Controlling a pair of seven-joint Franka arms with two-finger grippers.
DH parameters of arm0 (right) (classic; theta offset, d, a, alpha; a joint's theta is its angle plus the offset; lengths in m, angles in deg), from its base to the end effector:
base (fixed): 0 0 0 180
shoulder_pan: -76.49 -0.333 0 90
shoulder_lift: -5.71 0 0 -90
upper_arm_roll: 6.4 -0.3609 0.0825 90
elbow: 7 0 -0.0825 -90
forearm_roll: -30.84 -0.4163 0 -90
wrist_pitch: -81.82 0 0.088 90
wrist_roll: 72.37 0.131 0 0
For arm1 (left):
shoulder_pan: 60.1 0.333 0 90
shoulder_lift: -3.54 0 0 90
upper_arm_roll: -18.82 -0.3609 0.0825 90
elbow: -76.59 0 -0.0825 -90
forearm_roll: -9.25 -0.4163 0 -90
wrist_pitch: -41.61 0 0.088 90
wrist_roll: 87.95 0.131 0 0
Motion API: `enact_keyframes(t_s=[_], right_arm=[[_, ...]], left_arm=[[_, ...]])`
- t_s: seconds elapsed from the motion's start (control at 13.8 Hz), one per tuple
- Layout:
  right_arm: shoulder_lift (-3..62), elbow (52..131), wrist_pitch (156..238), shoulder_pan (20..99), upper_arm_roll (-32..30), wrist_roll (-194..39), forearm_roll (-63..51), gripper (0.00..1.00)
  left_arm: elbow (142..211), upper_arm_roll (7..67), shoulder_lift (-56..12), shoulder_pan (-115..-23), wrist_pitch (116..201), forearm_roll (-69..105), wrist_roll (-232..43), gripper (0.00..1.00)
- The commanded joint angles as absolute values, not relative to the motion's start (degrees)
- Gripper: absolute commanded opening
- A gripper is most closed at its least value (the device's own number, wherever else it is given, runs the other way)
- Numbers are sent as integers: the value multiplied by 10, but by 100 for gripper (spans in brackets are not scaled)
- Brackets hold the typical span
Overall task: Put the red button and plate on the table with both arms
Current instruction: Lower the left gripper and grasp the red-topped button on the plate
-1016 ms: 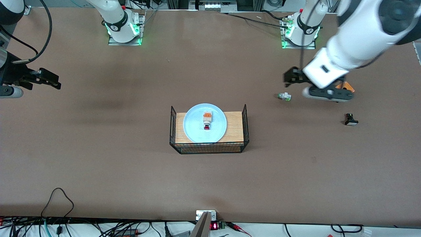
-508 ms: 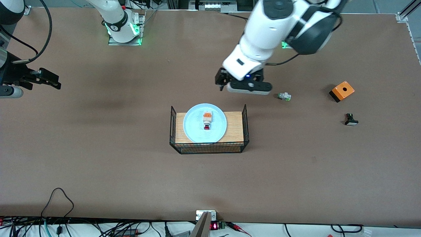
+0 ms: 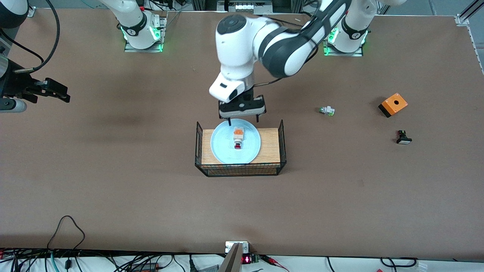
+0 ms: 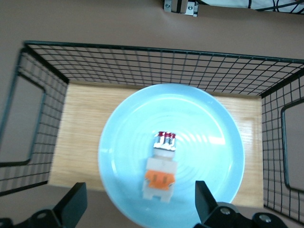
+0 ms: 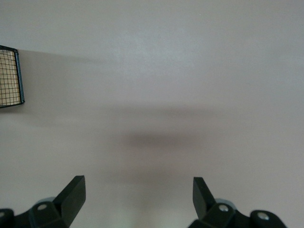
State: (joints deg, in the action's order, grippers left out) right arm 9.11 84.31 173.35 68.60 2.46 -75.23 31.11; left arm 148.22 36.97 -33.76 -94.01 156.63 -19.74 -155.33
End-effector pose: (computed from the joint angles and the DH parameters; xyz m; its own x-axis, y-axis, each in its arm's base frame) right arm 0.6058 -0.0083 0.6012 0.9979 0.0329 -0.0554 0.0336 -0.9994 0.0111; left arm 0.5765 -0.5684 0.4125 0.9385 0.1489 0.3115 0.1577 -0.9875 -0.0030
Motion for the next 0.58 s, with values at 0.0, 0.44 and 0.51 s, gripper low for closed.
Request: enact_keyframes(t_s=[0.0, 0.44, 0.51], right_arm=[[94, 834, 1724, 686, 24, -756, 308, 100], [97, 834, 1729, 686, 24, -756, 308, 100], [98, 834, 1730, 686, 24, -755, 308, 100]], left_arm=[[1432, 365, -375, -946, 1581, -213, -1561, 100], [1458, 364, -395, -946, 1612, -224, -1562, 100], [1461, 364, -395, -946, 1612, -225, -1559, 100]])
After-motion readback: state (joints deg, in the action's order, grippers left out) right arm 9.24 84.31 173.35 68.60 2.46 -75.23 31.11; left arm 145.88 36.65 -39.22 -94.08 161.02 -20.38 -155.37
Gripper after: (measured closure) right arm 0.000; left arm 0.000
